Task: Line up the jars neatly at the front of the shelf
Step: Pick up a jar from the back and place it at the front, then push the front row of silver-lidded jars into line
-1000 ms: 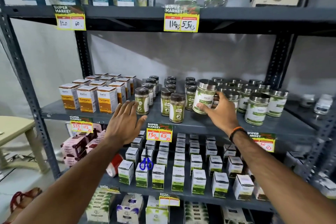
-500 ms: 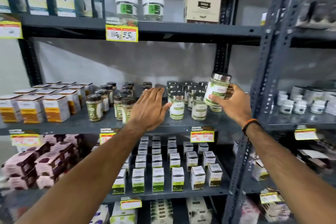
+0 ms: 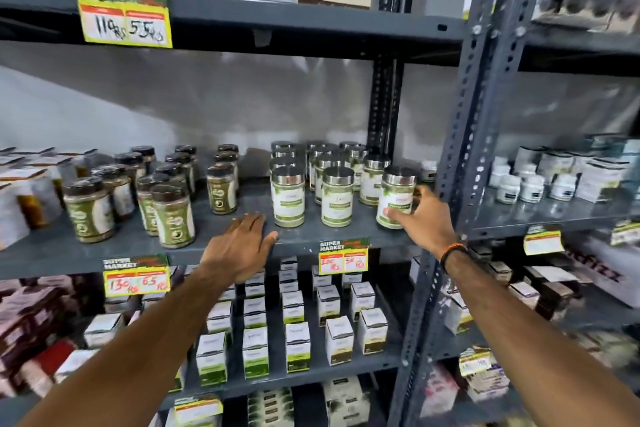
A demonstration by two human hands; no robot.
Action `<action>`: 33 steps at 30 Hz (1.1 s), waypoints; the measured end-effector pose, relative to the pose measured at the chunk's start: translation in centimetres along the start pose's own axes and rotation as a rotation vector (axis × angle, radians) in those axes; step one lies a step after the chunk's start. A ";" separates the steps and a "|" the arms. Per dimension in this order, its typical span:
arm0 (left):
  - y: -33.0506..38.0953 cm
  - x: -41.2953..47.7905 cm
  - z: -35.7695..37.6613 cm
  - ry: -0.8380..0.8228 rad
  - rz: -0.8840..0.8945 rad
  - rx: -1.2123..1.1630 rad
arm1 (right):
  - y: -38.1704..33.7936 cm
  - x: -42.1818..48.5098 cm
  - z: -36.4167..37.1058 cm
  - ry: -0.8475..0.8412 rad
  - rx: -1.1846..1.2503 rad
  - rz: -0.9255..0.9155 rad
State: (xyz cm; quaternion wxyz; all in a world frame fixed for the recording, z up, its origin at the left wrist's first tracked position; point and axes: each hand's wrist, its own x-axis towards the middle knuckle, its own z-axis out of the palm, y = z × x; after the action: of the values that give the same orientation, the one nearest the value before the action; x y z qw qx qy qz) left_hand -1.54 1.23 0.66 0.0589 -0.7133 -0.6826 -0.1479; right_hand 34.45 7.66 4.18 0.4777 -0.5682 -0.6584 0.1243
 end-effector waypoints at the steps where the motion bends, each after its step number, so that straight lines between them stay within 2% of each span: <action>1: -0.1 0.2 0.1 -0.008 -0.006 0.011 | 0.1 0.2 0.5 -0.006 0.003 0.009; 12: -0.2 -0.2 0.5 0.047 0.043 0.101 | 0.7 0.0 2.9 0.018 0.032 0.073; 19: -0.2 -0.2 0.5 0.053 0.046 0.098 | 0.9 0.6 4.1 0.027 -0.191 0.074; 23: -0.2 -0.3 0.4 0.057 0.046 0.109 | 1.1 1.5 4.3 0.002 -0.173 0.093; 33: -0.1 -0.4 0.6 0.081 0.052 0.130 | 1.5 1.4 5.2 0.071 -0.120 0.144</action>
State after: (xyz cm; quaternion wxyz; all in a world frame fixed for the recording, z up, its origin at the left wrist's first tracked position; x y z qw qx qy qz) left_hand -1.62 1.05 -0.02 0.1365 -0.7190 -0.6689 -0.1306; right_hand 31.49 11.30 1.14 0.4558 -0.6455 -0.6049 0.0984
